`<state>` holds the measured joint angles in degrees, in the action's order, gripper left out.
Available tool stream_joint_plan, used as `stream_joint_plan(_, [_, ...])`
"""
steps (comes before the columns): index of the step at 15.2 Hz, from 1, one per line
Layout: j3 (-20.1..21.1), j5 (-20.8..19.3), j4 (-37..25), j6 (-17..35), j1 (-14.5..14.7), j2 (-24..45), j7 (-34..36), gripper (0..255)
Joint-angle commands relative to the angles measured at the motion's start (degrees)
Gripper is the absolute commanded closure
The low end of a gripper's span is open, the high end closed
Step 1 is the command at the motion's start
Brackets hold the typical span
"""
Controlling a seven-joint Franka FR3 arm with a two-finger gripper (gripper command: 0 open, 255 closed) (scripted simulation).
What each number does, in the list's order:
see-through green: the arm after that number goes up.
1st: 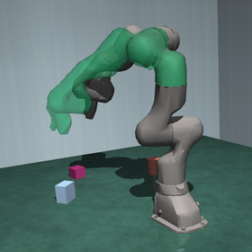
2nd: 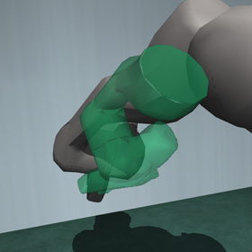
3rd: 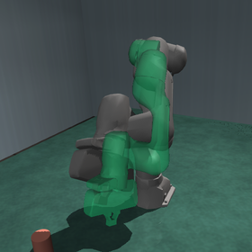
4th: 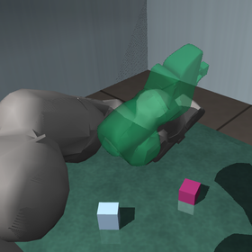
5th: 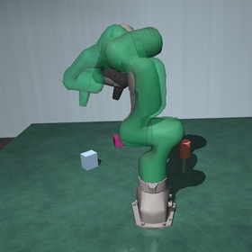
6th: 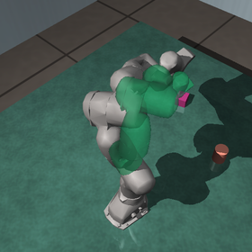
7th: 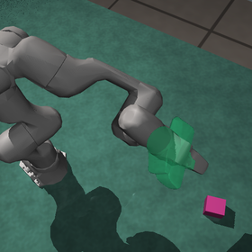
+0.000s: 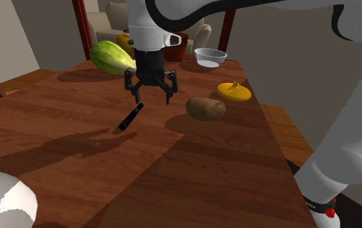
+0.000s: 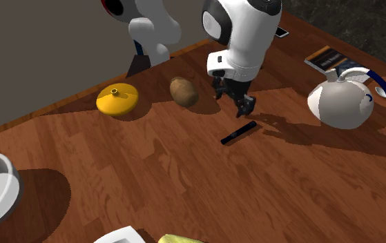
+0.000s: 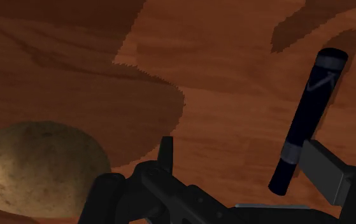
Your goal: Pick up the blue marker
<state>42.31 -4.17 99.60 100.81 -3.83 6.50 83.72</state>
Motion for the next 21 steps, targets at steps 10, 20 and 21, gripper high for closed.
stream_joint_plan(10, [-2.42,-11.4,-13.5,-0.15,8.05,17.36,14.81,0])
stream_joint_plan(20, [-2.6,-11.69,-11.9,1.69,7.91,17.7,15.01,255])
stream_joint_plan(21, [-2.59,-11.69,-11.9,1.69,7.91,17.7,15.01,255])
